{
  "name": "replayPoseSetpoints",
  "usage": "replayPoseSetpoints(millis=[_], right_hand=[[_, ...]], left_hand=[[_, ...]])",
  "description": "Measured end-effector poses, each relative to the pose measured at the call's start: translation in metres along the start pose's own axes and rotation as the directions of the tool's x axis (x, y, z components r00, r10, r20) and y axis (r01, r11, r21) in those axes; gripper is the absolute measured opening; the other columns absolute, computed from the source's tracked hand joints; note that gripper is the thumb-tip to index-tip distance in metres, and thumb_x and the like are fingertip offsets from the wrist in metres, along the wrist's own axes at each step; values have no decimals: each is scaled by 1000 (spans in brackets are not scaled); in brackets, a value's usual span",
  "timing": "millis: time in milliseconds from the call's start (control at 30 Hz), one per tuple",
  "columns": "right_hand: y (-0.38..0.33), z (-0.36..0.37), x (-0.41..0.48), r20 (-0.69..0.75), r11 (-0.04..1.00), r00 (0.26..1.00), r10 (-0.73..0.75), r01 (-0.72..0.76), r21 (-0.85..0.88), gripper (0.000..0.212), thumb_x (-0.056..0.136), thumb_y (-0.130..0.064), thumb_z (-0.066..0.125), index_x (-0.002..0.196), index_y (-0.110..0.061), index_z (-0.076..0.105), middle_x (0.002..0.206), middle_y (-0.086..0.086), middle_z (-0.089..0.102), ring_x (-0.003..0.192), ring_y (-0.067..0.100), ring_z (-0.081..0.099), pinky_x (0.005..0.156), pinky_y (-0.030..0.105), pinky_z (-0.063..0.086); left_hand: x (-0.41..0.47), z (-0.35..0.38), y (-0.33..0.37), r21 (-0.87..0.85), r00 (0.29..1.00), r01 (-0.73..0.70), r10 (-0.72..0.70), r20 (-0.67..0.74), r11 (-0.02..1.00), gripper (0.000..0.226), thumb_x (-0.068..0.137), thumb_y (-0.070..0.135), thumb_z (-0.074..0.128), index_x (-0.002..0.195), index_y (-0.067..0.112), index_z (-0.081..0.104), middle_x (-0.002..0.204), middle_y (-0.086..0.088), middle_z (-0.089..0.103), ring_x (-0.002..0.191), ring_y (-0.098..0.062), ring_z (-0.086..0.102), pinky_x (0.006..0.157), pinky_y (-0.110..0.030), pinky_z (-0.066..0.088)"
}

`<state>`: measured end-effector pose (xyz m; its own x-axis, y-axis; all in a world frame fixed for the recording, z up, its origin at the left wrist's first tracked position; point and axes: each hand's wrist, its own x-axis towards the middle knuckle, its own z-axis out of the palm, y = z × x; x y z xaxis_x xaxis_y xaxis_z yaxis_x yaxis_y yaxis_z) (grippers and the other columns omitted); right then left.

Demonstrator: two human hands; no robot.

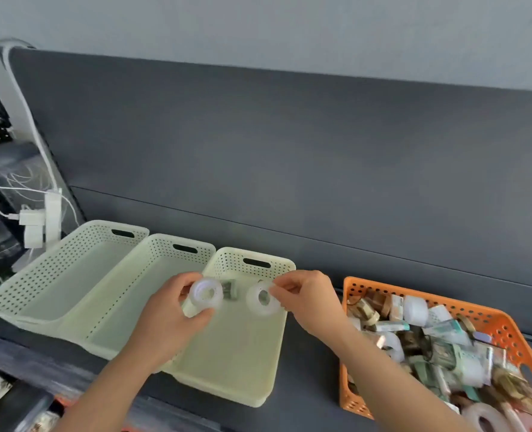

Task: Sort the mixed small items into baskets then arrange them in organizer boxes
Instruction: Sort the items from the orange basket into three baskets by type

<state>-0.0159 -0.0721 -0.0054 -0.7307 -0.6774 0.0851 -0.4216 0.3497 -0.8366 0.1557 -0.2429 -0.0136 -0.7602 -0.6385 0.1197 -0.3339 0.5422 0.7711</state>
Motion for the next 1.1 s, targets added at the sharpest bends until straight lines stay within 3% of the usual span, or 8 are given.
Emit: replayPoseSetpoints(millis=[167,300,433,633,733,833,967,1100], right_hand=[[-45,90,50,52,1000,999,10,-10,-19,9,85,-20,66,82,-15,73,70,-7,68,61,8,60,58,21,47],[-64,147,85,104,970,995,12,13,-242,14,86,-24,60,91,-20,72,79,-8,69,72,12,62,67,24,48],[-72,181,105,232,824,972,29,108,-556,24,91,-25,52,108,-20,68,103,-2,70,98,22,61,87,25,42],[-70,201,111,358,657,925,130,190,-729,21,92,-21,44,91,-16,65,94,2,66,93,26,54,79,26,36],[-69,198,111,321,706,939,124,144,-693,23,91,-20,46,102,-15,65,111,2,64,101,27,57,80,30,45],[-76,180,97,209,784,976,51,91,-614,31,94,-27,47,122,-21,61,128,-7,59,114,19,56,92,30,46],[-78,141,61,72,806,997,37,12,-591,32,96,-34,47,124,-23,59,126,-10,60,114,14,56,90,30,47],[-66,93,12,-115,801,987,109,-156,-578,37,95,-37,48,131,-26,54,130,-14,57,117,10,53,94,24,42]], left_hand=[[36,-68,-80,201,999,25,-34,42,979,47,72,27,80,112,30,56,105,20,58,100,-3,53,79,-18,36],[72,-97,-124,419,987,-110,49,155,901,49,71,40,77,115,30,59,107,14,61,104,-12,49,84,-25,38],[101,-104,-151,522,931,-329,179,317,787,54,70,55,71,119,34,60,115,17,56,110,-15,45,91,-28,33],[115,-103,-161,570,869,-454,197,454,685,54,75,52,67,125,33,56,119,16,59,115,-14,43,94,-29,21],[118,-103,-163,566,869,-454,200,453,688,50,77,43,66,125,29,57,120,12,60,117,-16,45,95,-27,21],[118,-103,-153,509,892,-421,239,385,751,46,83,43,63,124,23,59,121,7,61,116,-21,50,98,-32,34],[110,-95,-118,355,886,-448,354,299,821,42,88,41,58,123,19,60,122,6,60,113,-19,55,95,-31,43],[97,-65,-63,231,812,-571,502,299,787,52,83,52,38,113,20,66,108,8,66,100,-16,60,88,-30,47]])
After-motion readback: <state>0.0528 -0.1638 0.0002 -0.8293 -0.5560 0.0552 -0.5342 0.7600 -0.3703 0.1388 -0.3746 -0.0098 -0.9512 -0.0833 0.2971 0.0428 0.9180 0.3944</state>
